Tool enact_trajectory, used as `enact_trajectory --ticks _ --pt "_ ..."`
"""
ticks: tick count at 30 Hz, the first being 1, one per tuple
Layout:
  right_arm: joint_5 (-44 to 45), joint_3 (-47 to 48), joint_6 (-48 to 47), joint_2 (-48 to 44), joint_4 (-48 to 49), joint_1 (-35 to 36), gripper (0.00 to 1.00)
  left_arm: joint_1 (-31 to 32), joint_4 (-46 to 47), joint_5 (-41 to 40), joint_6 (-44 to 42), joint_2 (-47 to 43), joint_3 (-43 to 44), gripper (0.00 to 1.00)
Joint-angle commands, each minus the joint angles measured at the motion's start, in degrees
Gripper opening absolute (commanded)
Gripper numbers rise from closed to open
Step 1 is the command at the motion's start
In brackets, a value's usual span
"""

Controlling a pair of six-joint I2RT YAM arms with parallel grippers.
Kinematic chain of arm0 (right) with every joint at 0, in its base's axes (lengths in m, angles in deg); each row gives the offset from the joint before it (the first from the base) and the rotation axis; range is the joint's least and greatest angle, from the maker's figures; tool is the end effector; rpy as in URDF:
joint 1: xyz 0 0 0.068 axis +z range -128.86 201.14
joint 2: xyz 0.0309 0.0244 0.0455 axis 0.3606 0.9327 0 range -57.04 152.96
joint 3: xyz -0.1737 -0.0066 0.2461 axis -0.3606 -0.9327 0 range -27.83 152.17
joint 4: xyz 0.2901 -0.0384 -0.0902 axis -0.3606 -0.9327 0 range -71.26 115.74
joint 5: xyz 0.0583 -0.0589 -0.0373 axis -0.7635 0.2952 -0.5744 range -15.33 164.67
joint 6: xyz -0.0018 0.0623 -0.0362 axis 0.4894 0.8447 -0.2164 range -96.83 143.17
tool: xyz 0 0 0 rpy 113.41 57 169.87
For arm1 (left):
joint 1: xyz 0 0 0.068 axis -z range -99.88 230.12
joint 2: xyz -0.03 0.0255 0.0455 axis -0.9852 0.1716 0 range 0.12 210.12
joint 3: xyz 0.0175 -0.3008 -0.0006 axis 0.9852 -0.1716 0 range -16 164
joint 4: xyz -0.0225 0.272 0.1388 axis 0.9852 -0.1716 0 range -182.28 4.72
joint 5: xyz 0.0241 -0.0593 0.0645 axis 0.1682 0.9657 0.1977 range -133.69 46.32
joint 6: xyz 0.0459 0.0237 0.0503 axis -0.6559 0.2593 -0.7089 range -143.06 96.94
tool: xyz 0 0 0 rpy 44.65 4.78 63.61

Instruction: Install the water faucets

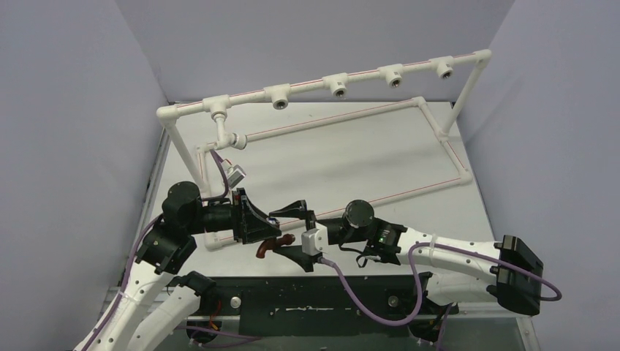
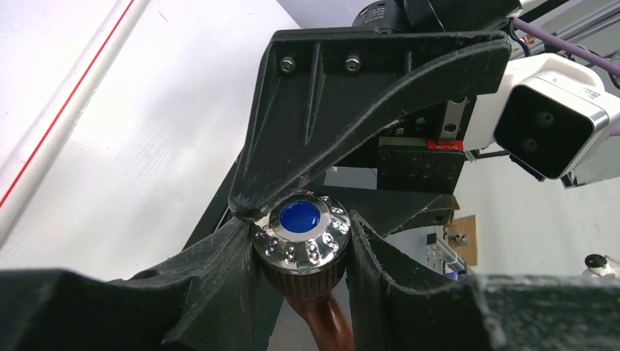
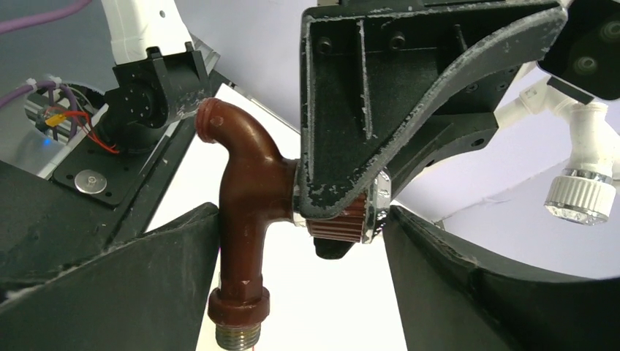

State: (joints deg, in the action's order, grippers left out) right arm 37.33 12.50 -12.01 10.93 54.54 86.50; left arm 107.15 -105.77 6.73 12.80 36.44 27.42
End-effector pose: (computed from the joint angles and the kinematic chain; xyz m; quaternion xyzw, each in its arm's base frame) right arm 0.0998 0.3042 0.3054 -0.6561 0.2479 0.3925 0.5950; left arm 0.1351 -0.1205 0.3569 0.2086 0.7282 -0.5777 0.3041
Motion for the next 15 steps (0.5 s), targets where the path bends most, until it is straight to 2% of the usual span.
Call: enact_trajectory --ticks 1,6,11,15 --pt "2.35 1.24 3.41 -2.65 2.37 0.26 0.84 0.48 4.59 0.44 -0.72 -0.75 1.15 0.00" --pt "4.84 -1.35 5.37 -6.70 1.72 0.18 0.96 0.40 3.59 -2.00 -1.50 -0.08 1.69 0.00" --pt "9.12 -4.07 10.24 -11.97 0.69 -0.25 1.00 0.40 0.77 -8.44 -3.37 -0.57 3.11 0.00" --pt "9.45 -3.15 16.57 -14.51 -5.90 -1.26 1.00 0.40 -2.16 -15.79 -4.98 -1.27 3.40 0.00"
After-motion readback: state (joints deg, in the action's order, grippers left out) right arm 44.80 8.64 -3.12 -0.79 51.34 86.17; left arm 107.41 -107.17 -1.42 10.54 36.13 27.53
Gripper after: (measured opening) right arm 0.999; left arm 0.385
